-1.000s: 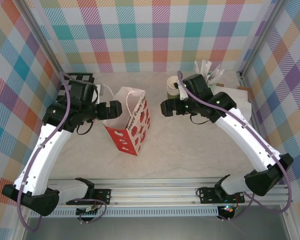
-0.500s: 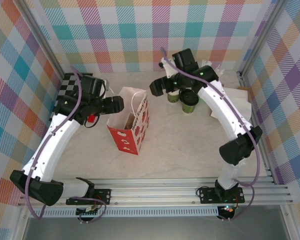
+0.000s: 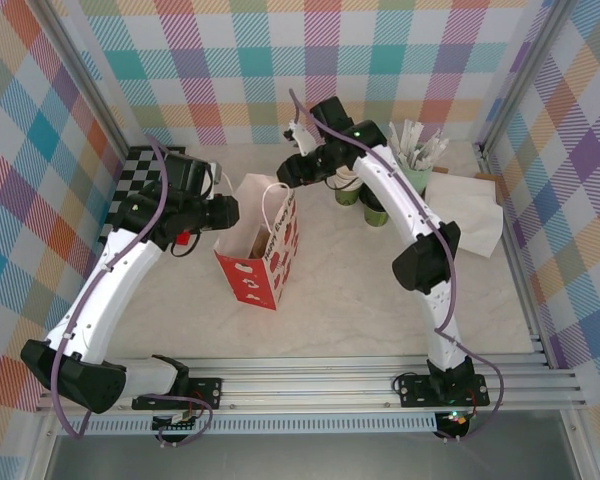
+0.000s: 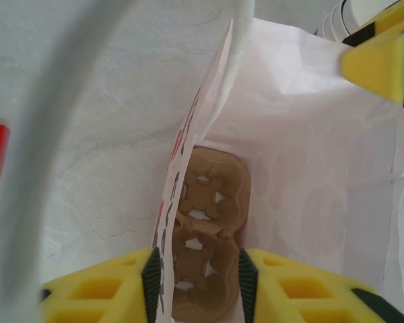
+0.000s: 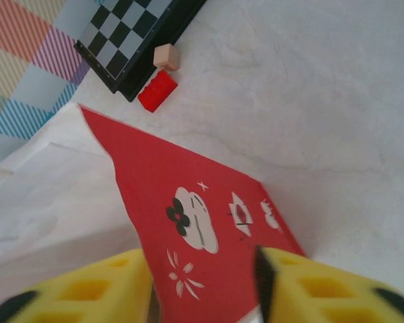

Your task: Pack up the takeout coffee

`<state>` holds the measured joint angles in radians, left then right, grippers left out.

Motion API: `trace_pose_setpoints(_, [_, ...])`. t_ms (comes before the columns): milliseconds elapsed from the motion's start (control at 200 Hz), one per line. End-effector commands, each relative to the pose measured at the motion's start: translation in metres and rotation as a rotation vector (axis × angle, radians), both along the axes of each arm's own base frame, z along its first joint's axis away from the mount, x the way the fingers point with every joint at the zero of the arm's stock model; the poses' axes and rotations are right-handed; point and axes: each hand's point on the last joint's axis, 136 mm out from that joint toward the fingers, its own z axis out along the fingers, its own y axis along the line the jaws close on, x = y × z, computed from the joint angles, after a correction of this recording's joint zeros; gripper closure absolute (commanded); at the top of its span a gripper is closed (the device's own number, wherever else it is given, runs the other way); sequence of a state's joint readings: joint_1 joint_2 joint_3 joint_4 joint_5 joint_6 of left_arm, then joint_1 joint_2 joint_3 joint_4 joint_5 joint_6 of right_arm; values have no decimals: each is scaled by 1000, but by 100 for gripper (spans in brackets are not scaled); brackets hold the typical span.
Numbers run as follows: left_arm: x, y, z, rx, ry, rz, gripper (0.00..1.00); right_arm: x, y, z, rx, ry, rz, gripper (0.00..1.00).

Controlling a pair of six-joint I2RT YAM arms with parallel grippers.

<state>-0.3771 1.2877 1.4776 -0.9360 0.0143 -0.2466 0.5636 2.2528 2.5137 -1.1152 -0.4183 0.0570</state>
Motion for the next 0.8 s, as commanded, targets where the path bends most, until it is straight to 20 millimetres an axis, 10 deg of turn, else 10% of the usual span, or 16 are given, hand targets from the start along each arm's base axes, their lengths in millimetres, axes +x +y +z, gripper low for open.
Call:
trace_pose_setpoints(0, [7, -4, 3, -2, -16, -29, 68, -11, -6, 23, -19, -31, -24, 70])
trace_pose_setpoints(370, [33, -46, 23, -89, -69, -211, 76, -40, -65, 39, -123, -7, -410, 95])
trace_pose_setpoints(570, [24, -70, 61, -179, -109, -356, 19, -67, -105, 26, -65, 67, -714, 100])
trace_pose_setpoints(795, [-19, -50, 77, -158, -220, -388, 0, -85, -143, 4, -8, 96, -988, 100])
